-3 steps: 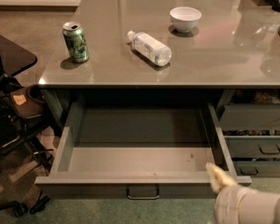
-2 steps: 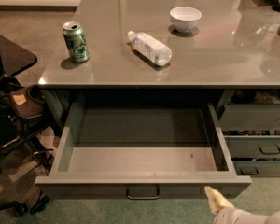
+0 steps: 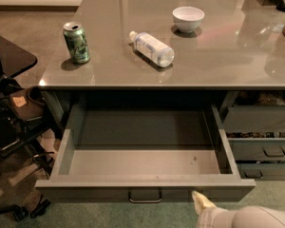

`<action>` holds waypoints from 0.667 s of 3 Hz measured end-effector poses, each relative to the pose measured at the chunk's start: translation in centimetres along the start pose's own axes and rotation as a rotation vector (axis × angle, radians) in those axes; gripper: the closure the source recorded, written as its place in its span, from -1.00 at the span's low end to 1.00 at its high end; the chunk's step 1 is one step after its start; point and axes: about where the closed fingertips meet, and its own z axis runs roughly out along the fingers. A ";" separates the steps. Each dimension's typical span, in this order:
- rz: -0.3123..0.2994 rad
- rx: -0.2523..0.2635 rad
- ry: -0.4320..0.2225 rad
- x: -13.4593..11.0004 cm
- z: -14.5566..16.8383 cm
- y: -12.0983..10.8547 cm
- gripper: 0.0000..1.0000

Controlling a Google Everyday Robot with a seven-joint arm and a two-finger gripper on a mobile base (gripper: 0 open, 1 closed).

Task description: Close top drawer

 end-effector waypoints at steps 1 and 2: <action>-0.023 0.010 -0.002 -1.2 0.9 -1.8 -1.00; -0.030 0.014 -0.004 -2.6 1.8 -3.9 -1.00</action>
Offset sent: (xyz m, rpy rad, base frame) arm 0.1885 0.0679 -0.0036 -0.0128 -0.0518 0.0466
